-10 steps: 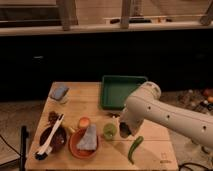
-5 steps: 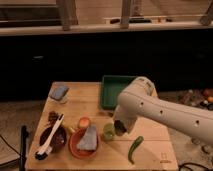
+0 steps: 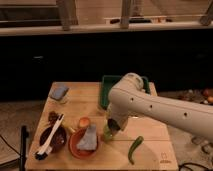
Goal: Stack cups into tray
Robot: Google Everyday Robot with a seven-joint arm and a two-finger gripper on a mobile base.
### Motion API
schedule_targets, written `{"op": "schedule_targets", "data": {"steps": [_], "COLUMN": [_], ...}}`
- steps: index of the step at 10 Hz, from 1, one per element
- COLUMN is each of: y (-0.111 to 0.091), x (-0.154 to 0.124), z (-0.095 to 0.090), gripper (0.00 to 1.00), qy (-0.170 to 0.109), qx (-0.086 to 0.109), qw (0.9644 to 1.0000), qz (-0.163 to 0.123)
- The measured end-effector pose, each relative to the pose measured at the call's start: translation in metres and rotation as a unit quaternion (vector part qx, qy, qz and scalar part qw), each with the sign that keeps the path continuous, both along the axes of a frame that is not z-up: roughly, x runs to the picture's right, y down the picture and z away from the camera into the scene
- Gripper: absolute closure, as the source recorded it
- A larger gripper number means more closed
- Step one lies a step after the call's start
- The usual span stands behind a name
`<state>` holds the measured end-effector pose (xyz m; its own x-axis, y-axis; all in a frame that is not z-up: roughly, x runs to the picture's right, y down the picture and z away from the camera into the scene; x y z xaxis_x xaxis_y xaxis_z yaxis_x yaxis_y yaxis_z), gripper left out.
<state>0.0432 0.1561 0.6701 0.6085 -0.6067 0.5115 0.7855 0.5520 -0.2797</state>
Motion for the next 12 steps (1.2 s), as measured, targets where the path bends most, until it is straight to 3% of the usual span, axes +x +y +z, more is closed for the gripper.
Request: {"op": "schedule_targets", "data": {"steps": [12], "y": [0.005], "x": [-0.014], "z": [0.033], "gripper": [0.99], "qy": [-0.003], "qx": [-0.015], "qw": [0.9999], "qz": [0.008]}}
